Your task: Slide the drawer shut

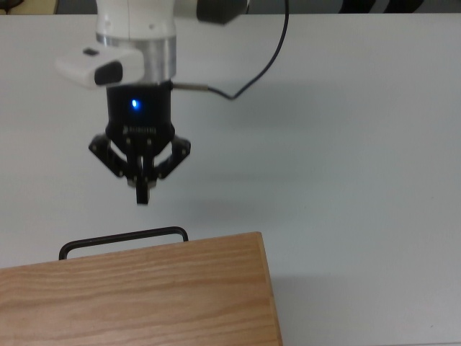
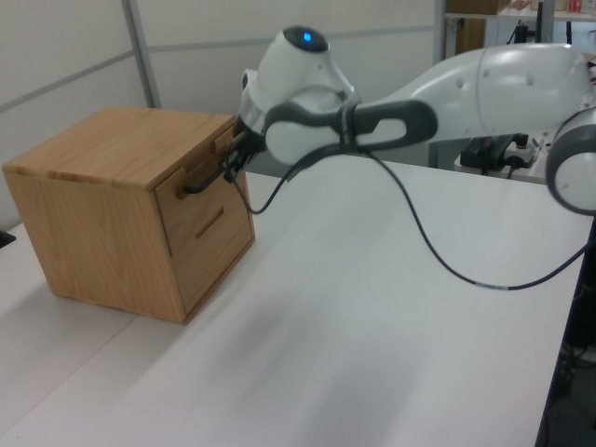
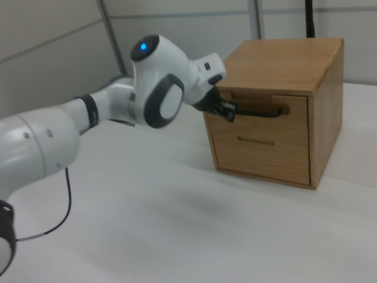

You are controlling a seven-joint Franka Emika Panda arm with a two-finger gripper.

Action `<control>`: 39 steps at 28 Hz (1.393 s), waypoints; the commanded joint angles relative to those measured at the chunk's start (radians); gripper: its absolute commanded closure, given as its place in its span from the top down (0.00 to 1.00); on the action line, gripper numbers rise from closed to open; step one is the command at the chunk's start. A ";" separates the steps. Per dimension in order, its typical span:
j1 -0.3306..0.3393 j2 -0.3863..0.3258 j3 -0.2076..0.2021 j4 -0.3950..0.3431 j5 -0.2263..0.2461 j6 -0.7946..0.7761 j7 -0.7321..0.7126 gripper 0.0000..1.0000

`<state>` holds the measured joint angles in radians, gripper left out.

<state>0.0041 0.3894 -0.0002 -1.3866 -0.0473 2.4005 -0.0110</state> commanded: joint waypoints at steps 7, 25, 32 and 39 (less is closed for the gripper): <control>0.004 -0.171 -0.001 -0.009 0.018 -0.466 0.008 0.00; 0.004 -0.279 -0.007 0.026 0.020 -0.903 0.011 1.00; 0.002 -0.279 -0.012 0.026 0.017 -0.903 -0.012 1.00; 0.001 -0.279 -0.012 0.026 0.018 -0.903 -0.023 1.00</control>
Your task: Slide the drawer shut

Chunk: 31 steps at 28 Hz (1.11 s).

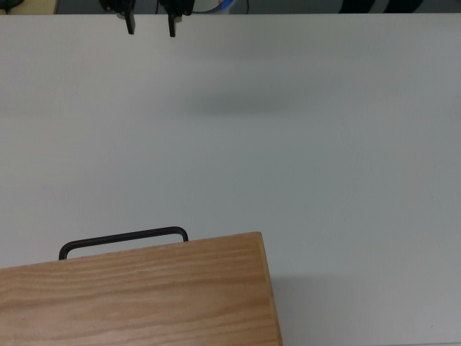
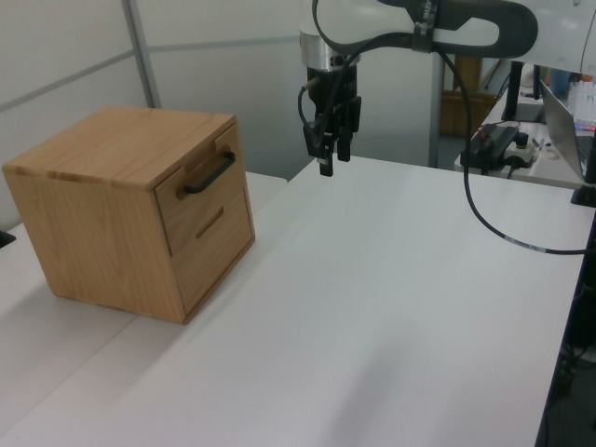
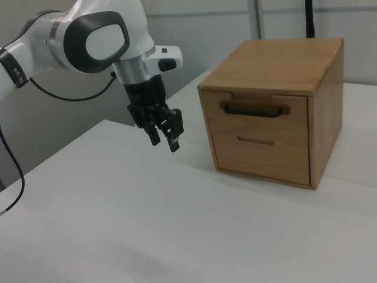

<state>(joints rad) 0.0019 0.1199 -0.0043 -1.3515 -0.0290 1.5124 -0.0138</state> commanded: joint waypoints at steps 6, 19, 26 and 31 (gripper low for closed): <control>0.004 -0.023 -0.002 -0.009 0.000 -0.015 -0.011 1.00; 0.004 -0.034 0.000 -0.009 0.006 -0.015 -0.008 1.00; 0.004 -0.034 0.001 -0.009 0.000 -0.011 -0.011 1.00; 0.004 -0.034 -0.005 -0.009 0.006 -0.014 -0.008 1.00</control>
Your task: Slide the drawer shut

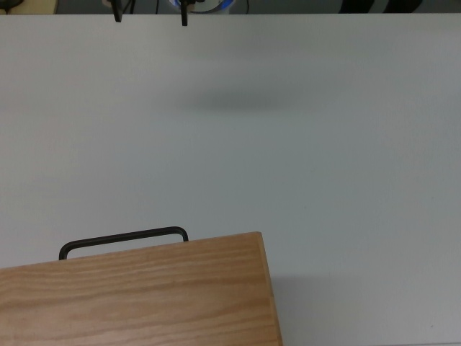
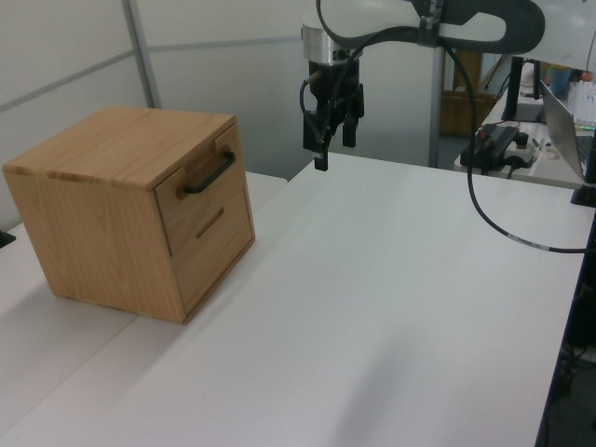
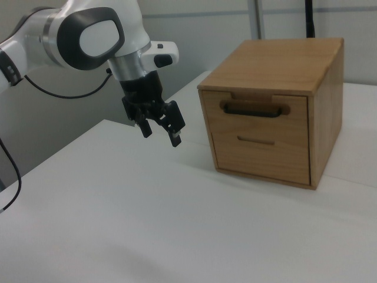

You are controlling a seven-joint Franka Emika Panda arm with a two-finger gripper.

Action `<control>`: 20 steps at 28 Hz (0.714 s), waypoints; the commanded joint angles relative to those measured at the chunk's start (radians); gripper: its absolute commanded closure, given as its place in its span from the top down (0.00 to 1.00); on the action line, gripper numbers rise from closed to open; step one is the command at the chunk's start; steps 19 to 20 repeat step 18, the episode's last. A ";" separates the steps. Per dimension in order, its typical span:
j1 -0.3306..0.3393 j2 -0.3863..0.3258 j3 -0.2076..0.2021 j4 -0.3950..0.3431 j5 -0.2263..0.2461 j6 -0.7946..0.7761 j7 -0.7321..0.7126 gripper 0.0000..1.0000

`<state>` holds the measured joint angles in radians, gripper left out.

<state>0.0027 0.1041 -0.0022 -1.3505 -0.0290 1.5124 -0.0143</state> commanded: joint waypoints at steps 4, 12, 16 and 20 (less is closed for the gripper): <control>0.003 -0.027 -0.004 -0.010 0.000 -0.012 -0.015 1.00; 0.002 -0.026 -0.004 -0.010 0.000 -0.012 -0.015 1.00; 0.002 -0.026 -0.004 -0.010 0.000 -0.012 -0.010 1.00; 0.003 -0.026 -0.004 -0.010 0.000 -0.014 -0.010 1.00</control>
